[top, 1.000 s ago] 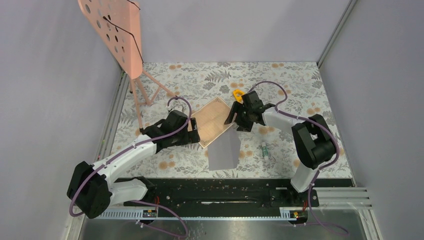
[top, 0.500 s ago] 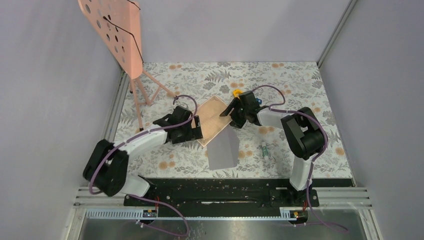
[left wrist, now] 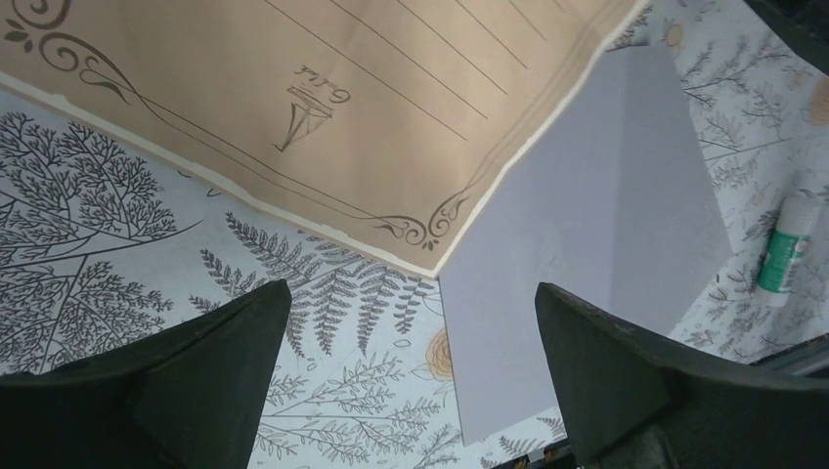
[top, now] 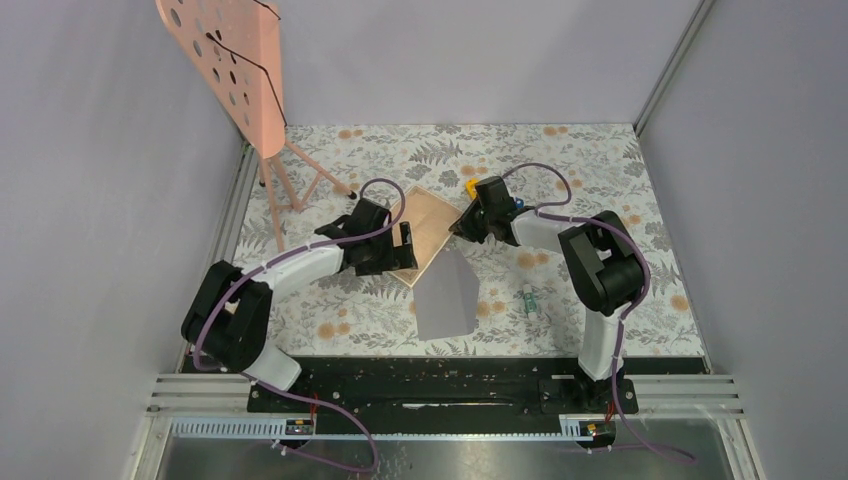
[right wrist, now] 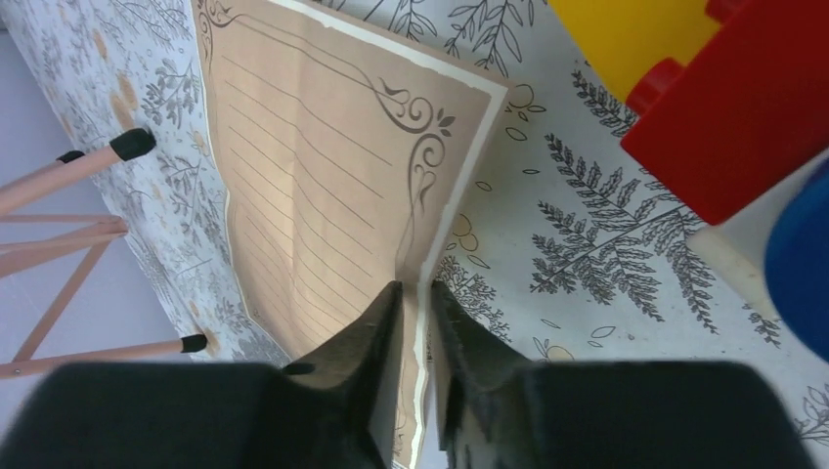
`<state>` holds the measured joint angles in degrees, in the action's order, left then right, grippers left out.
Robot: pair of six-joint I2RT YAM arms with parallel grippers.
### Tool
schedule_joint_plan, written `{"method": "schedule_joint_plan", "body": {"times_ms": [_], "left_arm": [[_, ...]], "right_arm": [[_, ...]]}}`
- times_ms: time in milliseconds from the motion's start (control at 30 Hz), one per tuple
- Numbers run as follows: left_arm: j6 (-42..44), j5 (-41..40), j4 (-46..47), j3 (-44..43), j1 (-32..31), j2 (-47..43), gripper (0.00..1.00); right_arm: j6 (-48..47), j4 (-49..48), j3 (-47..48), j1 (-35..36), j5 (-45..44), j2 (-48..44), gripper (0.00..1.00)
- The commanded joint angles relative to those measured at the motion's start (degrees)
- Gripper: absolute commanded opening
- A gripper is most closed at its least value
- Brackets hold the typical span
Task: Place the letter into the envelope and seal it
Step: Move the letter to the center of the board, then pick up the envelope from the center of the board.
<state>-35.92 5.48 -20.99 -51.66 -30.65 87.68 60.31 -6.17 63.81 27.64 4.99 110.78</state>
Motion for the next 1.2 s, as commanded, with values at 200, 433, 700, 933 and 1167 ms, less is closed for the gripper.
{"method": "schedule_joint_plan", "body": {"times_ms": [200, 433, 700, 933, 1167], "left_arm": [[3.7, 1.9, -7.1, -2.2, 0.4, -11.8, 0.99], [5.5, -2.2, -12.0, -6.0, 1.1, -11.8, 0.99], [3.6, 0.2, -9.7, -6.4, 1.4, -5.9, 0.99], [1.1, 6.0, -7.9, -8.3, 1.4, 1.4, 0.99], [-2.5, 12.7, -1.5, -7.4, 0.9, 3.5, 0.99]], "right_arm": [[-7.1, 0.9, -0.1, -0.5, 4.8, -8.3, 0.0], [-11.7, 5.2, -7.6, 0.0, 11.5, -17.2, 0.0], [-23.3, 20.5, -14.1, 1.0, 14.4, -24.7, 0.58], [-27.8, 25.9, -16.4, 0.6, 4.8, -29.1, 0.7], [-27.9, 24.6, -17.0, 0.7, 7.2, -25.2, 0.66]]}}
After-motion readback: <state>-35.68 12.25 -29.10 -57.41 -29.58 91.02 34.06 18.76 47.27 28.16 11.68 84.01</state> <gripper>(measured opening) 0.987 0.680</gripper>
